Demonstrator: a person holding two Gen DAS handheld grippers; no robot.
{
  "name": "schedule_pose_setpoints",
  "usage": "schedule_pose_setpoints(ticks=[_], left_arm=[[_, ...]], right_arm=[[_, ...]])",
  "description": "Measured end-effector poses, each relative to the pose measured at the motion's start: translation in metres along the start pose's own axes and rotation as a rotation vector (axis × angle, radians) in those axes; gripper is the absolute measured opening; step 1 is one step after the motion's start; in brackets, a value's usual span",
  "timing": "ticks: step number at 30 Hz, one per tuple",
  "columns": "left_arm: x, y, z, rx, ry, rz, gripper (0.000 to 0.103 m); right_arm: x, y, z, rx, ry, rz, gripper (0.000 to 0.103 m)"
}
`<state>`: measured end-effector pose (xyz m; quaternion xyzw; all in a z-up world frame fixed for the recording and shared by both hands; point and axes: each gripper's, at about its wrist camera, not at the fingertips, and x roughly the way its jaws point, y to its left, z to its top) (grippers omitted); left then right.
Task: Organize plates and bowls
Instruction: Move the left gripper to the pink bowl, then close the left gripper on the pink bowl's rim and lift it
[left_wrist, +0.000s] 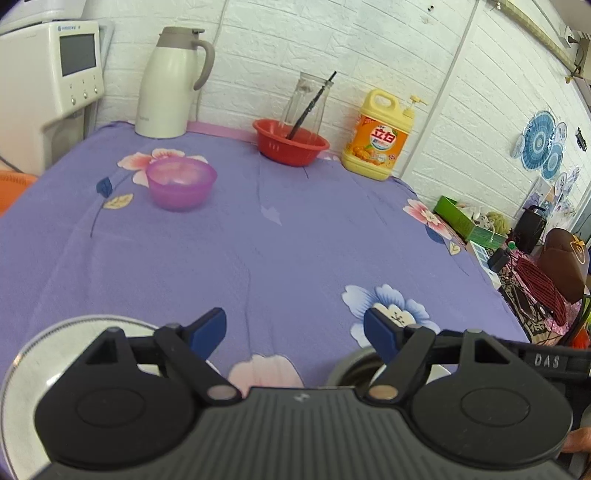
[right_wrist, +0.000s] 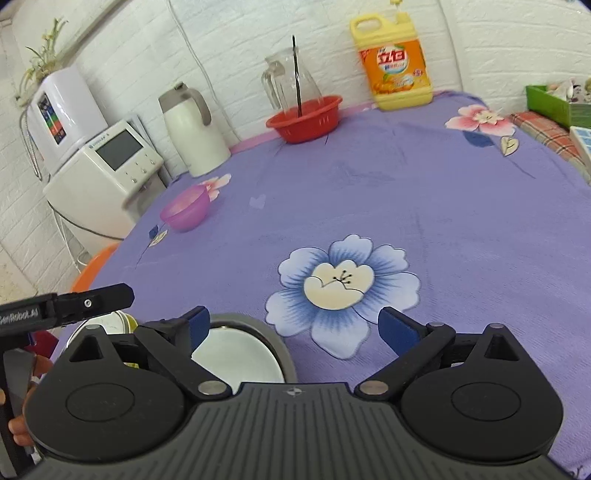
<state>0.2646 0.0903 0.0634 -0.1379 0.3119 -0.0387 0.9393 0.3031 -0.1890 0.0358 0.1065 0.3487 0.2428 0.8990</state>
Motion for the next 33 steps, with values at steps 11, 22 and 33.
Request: schedule_pose_setpoints(ticks=[11,22,33], left_arm=[[0.001,0.074,0.043,-0.028,-0.044,0.129,0.077],[0.013,0.176,0.154,-0.078,-0.166,0.307,0.077],[0.161,0.18,0.156,-0.131,0.047,0.188,0.077]], right_arm=[[0.048,0.073,0.062,-0.192,-0.029,0.067,0.103],[0.142,0.134,0.133,-0.418,0.035,0.122,0.103],[0.265,0.146,0.143,-0.493,0.158,0.024,0.103]])
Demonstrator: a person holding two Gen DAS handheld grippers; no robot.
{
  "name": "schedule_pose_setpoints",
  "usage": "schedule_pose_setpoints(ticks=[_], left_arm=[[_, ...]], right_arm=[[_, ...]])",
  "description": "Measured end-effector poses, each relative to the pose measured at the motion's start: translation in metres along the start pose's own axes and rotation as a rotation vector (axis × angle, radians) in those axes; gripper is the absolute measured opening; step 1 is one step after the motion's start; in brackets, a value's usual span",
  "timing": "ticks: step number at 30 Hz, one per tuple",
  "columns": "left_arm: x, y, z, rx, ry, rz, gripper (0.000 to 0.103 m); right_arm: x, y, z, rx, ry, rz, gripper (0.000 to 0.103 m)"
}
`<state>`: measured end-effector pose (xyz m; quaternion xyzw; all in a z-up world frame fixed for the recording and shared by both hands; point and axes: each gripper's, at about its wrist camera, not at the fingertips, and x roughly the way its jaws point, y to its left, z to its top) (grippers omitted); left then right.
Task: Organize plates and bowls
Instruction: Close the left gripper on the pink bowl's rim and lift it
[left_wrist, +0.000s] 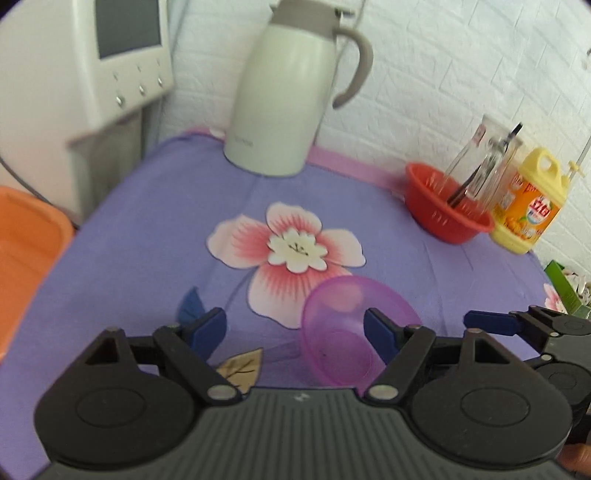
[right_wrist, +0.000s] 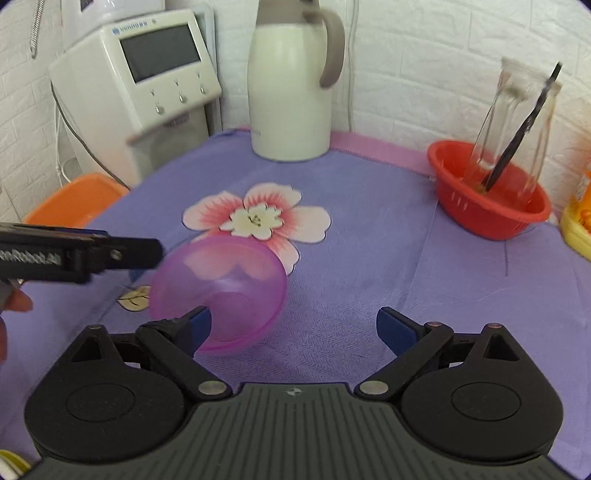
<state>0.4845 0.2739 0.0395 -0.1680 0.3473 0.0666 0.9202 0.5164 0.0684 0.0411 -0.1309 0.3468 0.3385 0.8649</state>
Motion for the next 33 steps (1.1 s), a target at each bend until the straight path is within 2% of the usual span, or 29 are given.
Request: schedule_pose_setpoints(ticks=[4,9,19,29,30,31,32,33], left_arm=[[0.029,-0.007,0.001,0.028,0.023,0.036,0.076],[0.042,-0.012,-0.004,0.06,0.03,0.051,0.076],[0.045,-0.013,-0.008,0.061,0.024,0.055,0.076],[0.041,-0.012,-0.012,0.045,0.012,0.06,0.073],[0.041,-0.012,-0.012,0.043,0.011,0.052,0.069],[0.04,-0.012,-0.013,0.039,0.013,0.042,0.057],[0.04,-0.013,-0.013,0.037,0.014,0.035,0.05],[0.039,-0.015,-0.014,0.038,0.016,0.029,0.039]], right_arm=[[0.027,-0.002,-0.001,0.01,0.033,0.008,0.103],[0.046,-0.002,-0.003,0.026,0.054,0.023,0.103],[0.047,0.004,0.0,-0.01,0.037,0.01,0.103],[0.047,0.011,0.001,-0.013,0.047,0.038,0.103],[0.047,0.012,0.002,-0.016,0.047,0.04,0.103],[0.046,0.013,0.002,-0.02,0.048,0.047,0.103],[0.046,0.015,0.002,-0.022,0.051,0.055,0.103],[0.045,0.016,0.003,-0.026,0.054,0.065,0.095]])
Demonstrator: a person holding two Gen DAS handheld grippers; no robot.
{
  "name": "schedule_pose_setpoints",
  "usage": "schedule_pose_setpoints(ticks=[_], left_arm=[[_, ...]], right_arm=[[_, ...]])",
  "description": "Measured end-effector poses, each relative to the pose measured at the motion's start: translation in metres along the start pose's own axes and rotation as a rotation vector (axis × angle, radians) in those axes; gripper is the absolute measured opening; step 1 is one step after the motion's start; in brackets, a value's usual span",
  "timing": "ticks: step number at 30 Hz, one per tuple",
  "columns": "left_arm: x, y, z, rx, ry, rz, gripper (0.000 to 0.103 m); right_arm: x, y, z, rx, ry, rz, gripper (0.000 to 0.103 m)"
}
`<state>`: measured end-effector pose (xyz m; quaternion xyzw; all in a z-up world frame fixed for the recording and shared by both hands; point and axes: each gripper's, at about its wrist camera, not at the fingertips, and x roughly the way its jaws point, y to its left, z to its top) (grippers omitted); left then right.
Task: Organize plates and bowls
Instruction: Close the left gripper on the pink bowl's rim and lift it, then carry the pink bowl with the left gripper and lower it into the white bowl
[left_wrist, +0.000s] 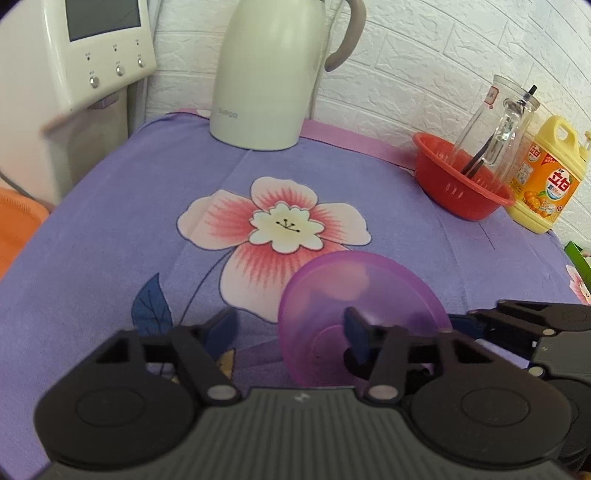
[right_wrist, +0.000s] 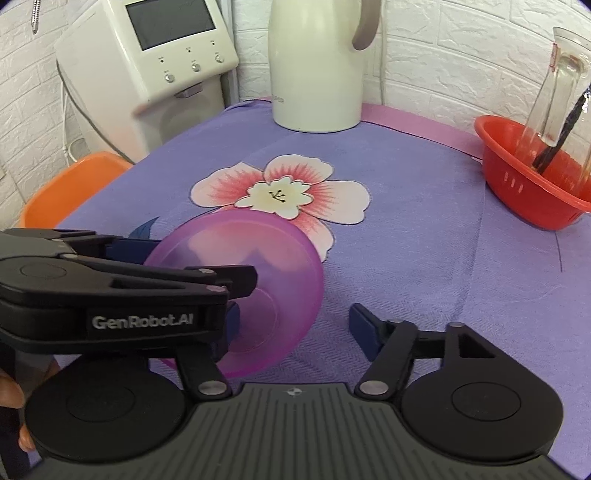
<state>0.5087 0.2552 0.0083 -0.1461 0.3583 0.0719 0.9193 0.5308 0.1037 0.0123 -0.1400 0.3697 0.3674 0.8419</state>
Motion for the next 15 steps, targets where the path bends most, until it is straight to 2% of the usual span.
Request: schedule_pose_setpoints(ticks=[1,2,3,7,11,15], left_arm=[[-0.001,-0.001,-0.001,-0.012,0.008,-0.015,0.031],[-0.003,-0.003,-0.002,-0.019,0.015,-0.028,0.028],[-0.006,-0.005,-0.004,-0.035,0.026,-0.045,0.027],[-0.023,-0.011,-0.015,-0.05,0.045,-0.076,0.027],[-0.053,-0.027,-0.025,-0.044,0.038,-0.102,0.027],[-0.09,-0.052,-0.037,-0.026,0.019,-0.14,0.027]], right_arm=[[-0.001,0.002,0.001,-0.009,0.006,0.014,0.091],[-0.002,0.005,0.001,-0.016,0.012,0.026,0.085],[-0.003,0.007,0.001,-0.02,0.022,0.048,0.083],[-0.017,0.017,-0.009,-0.047,0.031,0.055,0.085],[-0.044,0.017,-0.02,-0.011,0.027,0.072,0.085],[-0.084,0.024,-0.035,-0.03,0.004,0.033,0.087]])
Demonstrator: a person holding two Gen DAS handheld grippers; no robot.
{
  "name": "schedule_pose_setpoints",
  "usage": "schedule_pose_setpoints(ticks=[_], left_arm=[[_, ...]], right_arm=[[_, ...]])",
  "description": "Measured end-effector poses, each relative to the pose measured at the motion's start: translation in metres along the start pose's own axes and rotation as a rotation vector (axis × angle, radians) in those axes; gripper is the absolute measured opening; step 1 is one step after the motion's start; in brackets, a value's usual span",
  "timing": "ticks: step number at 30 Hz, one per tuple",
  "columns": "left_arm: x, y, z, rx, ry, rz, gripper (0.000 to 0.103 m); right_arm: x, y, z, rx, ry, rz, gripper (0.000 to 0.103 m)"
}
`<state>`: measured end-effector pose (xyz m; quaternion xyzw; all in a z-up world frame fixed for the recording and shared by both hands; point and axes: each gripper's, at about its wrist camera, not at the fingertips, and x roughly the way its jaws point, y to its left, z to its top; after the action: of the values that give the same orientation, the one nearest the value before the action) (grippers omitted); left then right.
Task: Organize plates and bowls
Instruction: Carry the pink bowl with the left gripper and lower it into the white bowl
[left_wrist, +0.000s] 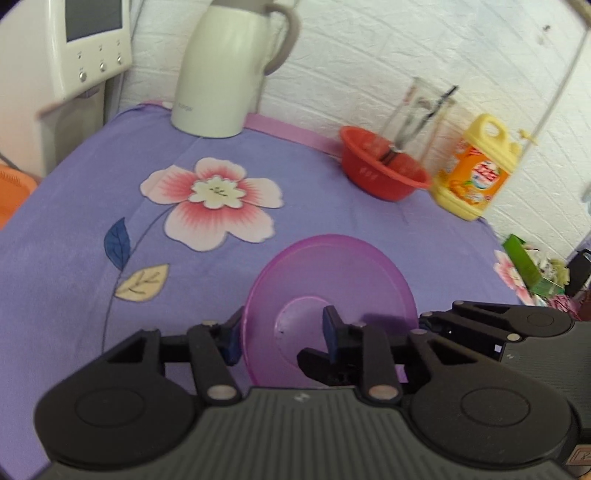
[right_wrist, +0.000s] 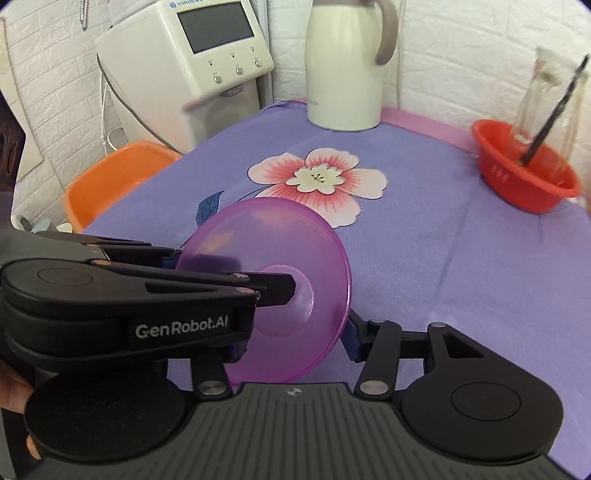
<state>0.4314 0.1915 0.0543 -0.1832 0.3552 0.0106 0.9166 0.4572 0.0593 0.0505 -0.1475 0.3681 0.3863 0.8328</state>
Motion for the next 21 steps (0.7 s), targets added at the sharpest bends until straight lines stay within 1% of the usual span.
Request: schedule_pose_setpoints(ticks=[3,6,9,12,16,19,21], left_arm=[[-0.026,-0.024,-0.013,0.006,-0.015,-0.047,0.027],[-0.053,-0.054,-0.033,0.029,-0.027,-0.092,0.027],[-0.076,-0.084,-0.061,0.048,-0.027,-0.135,0.027],[-0.088,-0.11,-0.094,0.067,-0.005,-0.154,0.027],[-0.098,-0.137,-0.137,0.11,0.042,-0.171,0.027],[-0.105,-0.145,-0.162,0.128,0.066,-0.183,0.027],[-0.109,-0.146,-0.174,0.139,0.083,-0.188,0.027]], right_arm=[[-0.035,0.004,-0.013,-0.011,-0.016,-0.032,0.089],[-0.073,0.005,-0.031,-0.008,-0.038,-0.072,0.09],[-0.111,0.008,-0.056,-0.003,-0.05,-0.111,0.091],[-0.142,0.011,-0.087,0.01,-0.05,-0.149,0.092],[-0.168,0.017,-0.133,0.027,-0.032,-0.191,0.092],[-0.181,0.021,-0.161,0.053,-0.028,-0.197,0.094],[-0.183,0.022,-0.174,0.069,-0.026,-0.189,0.095]])
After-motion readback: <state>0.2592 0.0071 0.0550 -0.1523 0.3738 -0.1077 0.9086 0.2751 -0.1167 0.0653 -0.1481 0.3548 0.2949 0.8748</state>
